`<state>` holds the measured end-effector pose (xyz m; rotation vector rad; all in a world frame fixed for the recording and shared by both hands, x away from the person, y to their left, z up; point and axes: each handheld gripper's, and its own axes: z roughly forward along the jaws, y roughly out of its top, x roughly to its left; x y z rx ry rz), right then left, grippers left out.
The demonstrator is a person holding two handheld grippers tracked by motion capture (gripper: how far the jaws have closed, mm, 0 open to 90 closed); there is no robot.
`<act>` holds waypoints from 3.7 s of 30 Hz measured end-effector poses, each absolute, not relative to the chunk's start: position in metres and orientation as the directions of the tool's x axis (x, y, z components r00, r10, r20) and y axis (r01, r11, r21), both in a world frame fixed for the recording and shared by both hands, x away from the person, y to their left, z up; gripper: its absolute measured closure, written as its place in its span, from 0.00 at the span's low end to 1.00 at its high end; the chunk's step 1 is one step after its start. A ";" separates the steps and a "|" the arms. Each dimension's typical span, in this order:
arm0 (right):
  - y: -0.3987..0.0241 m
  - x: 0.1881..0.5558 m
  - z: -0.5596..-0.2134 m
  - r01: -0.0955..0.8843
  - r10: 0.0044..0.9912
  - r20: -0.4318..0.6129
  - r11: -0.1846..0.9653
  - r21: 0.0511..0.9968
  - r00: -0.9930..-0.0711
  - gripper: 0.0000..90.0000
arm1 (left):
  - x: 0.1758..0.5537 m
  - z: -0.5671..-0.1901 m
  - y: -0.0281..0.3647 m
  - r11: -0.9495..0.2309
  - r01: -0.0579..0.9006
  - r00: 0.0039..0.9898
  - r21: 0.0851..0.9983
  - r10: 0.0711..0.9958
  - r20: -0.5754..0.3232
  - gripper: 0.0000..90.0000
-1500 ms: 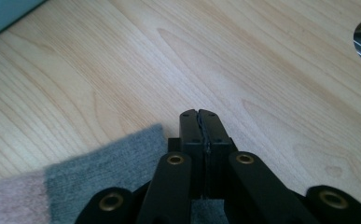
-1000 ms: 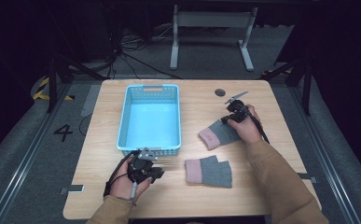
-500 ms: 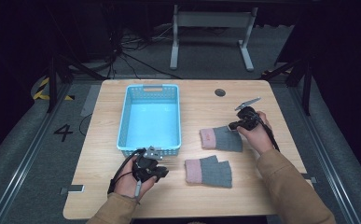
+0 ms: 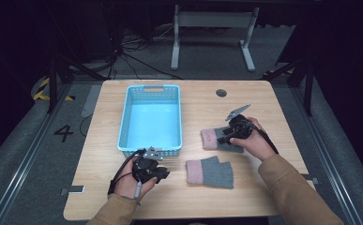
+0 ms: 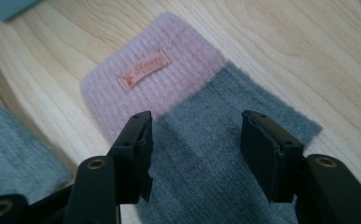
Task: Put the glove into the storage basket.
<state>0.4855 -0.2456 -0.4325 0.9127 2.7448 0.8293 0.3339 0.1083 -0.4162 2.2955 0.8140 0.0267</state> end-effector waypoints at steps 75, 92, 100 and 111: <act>-0.197 0.358 -0.412 0.510 0.547 0.134 0.625 0.591 -0.826 0.88 | 0.338 -0.414 0.101 -0.574 0.535 0.817 0.620 0.539 -0.205 0.91; -0.192 0.356 -0.423 0.513 0.564 0.105 0.638 0.574 -0.819 0.83 | 0.338 -0.415 0.100 -0.576 0.533 0.818 0.620 0.539 -0.202 0.91; -0.188 0.354 -0.426 0.489 0.558 0.065 0.658 0.573 -0.827 0.72 | 0.338 -0.415 0.100 -0.578 0.533 0.818 0.618 0.538 -0.202 0.90; -0.206 0.354 -0.411 0.472 0.565 0.056 0.625 0.622 -0.823 0.89 | 0.340 -0.413 0.096 -0.584 0.520 0.827 0.623 0.525 -0.198 0.91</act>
